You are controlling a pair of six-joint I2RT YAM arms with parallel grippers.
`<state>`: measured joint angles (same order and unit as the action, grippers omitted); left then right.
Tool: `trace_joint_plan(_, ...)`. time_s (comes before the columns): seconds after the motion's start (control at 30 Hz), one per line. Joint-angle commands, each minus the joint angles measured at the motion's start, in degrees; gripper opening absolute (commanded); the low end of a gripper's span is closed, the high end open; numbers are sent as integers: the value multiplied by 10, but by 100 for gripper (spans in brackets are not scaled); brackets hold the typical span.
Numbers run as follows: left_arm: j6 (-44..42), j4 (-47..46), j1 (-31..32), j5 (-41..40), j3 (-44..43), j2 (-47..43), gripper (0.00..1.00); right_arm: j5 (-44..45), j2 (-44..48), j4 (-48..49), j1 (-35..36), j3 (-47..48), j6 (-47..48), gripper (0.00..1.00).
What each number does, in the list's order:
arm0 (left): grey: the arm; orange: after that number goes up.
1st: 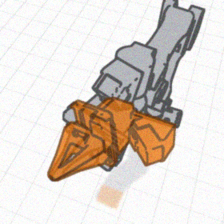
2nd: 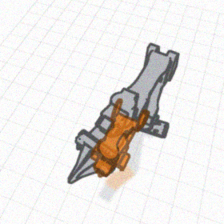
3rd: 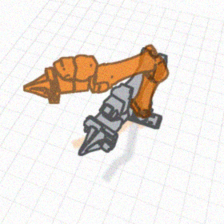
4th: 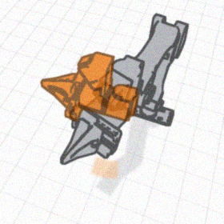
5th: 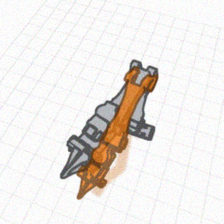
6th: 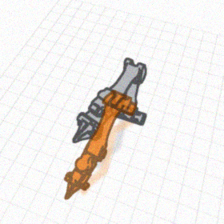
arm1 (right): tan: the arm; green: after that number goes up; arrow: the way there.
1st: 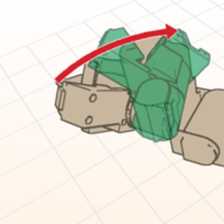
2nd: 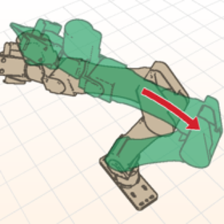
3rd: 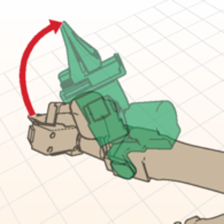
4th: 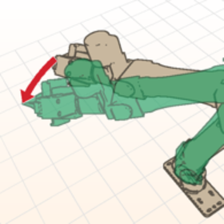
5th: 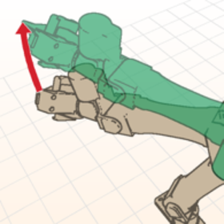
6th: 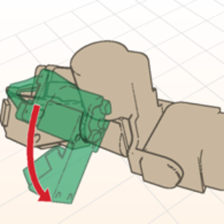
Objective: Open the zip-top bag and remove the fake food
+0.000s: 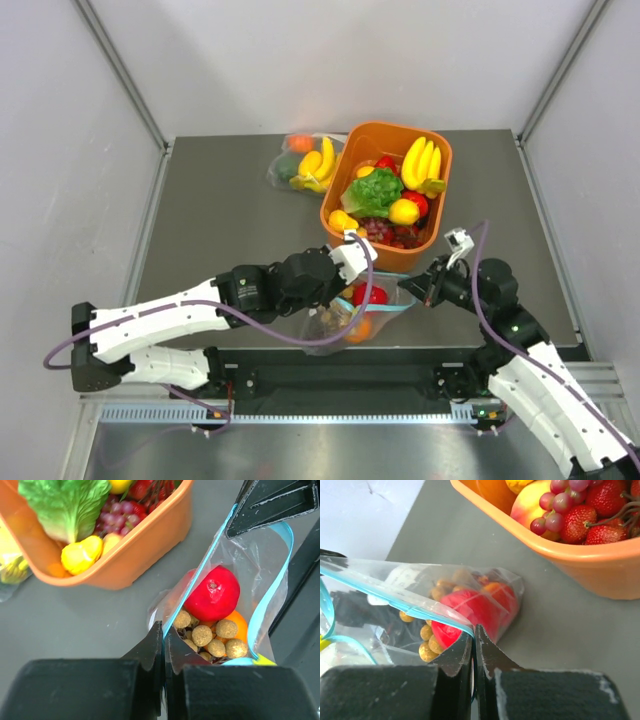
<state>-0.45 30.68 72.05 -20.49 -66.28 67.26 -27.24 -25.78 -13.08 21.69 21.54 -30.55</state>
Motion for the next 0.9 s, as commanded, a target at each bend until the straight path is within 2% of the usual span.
trace_joint_plan(0.0, -8, -1, -6, -68, -3, -51, 0, 114, -46, -3, 41, 17, 22, 0)
trace_joint_plan(0.07, -12, -15, -6, -65, 13, -51, 0, 161, -74, -12, 97, 33, 29, 0)
trace_joint_plan(0.13, -15, -36, -6, -54, 36, -50, 0, 239, -87, -26, 132, 54, 35, 9)
trace_joint_plan(0.17, -14, -40, -7, -54, 41, -48, 0, 258, -88, -36, 146, 61, 35, 17)
trace_joint_plan(0.2, -14, -44, -6, -55, 48, -47, 0, 286, -84, -41, 163, 67, 37, 36)
trace_joint_plan(0.23, -14, -56, -6, -54, 61, -46, 0, 292, -77, -47, 167, 79, 43, 43)
trace_joint_plan(0.27, -11, -63, -6, -62, 68, -47, 0, 294, -61, -61, 170, 86, 49, 60)
trace_joint_plan(0.3, -16, -73, -6, -65, 84, -49, 0, 296, -52, -69, 169, 95, 55, 66)
trace_joint_plan(0.47, -21, -109, -7, -40, 109, -66, 0, 282, 5, -113, 175, 164, 83, 68)
trace_joint_plan(0.53, -24, -120, -9, -25, 123, -80, 0, 245, 8, -107, 177, 182, 85, 68)
trace_joint_plan(0.73, -19, -132, -16, 11, 141, -91, 0, 181, -42, -39, 212, 195, 82, 68)
trace_joint_plan(0.83, -19, -129, -21, 19, 144, -80, 0, 196, -88, 0, 268, 196, 79, 67)
trace_joint_plan(0.87, -18, -130, -22, 21, 145, -78, 0, 226, -116, 6, 310, 198, 80, 67)
